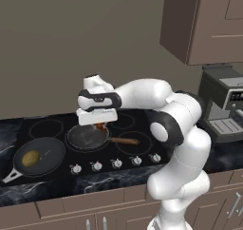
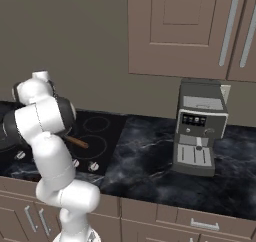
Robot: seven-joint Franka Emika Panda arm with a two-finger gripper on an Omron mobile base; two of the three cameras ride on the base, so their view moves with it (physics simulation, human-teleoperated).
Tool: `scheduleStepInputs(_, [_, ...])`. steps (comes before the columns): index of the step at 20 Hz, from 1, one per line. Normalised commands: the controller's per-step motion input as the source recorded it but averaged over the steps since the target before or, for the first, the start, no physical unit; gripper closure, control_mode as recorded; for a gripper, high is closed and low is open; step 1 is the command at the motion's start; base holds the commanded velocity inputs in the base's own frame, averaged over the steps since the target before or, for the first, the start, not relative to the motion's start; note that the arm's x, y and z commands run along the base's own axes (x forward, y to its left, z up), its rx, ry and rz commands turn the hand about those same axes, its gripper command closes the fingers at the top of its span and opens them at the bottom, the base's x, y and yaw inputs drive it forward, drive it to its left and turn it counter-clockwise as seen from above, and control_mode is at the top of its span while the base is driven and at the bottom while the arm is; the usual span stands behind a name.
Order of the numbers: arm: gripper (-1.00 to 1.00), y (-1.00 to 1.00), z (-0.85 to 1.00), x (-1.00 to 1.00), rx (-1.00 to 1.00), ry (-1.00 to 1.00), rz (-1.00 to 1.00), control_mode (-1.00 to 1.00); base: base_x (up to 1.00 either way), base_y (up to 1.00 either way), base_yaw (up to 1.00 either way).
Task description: Place both pans onto different burners. Then place the potato and the chicken drumstick on different pans.
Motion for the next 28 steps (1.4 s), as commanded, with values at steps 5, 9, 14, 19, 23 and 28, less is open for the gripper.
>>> scheduleStepInputs(5, [1.00,0.16,-0.30,0.32,0.00,0.00,0.00,-1.00,0.00,0.00,0.00])
scheduleStepInputs(9, [1.00,0.12,-0.33,0.32,0.00,0.02,0.00,-1.00,0.00,0.00,0.00])
scheduleStepInputs(14, [1.00,0.10,-0.28,0.25,0.00,0.04,0.00,-1.00,0.00,0.00,0.00])
scheduleStepInputs(19, [1.00,0.12,-0.17,0.20,0.00,0.06,0.00,-1.00,0.00,0.00,0.00])
scheduleStepInputs(23, [1.00,0.14,-0.22,0.23,0.00,0.04,0.00,-1.00,0.00,0.00,0.00])
scheduleStepInputs(28, [1.00,0.14,-0.27,0.15,0.00,0.03,0.00,-1.00,0.00,0.00,0.00])
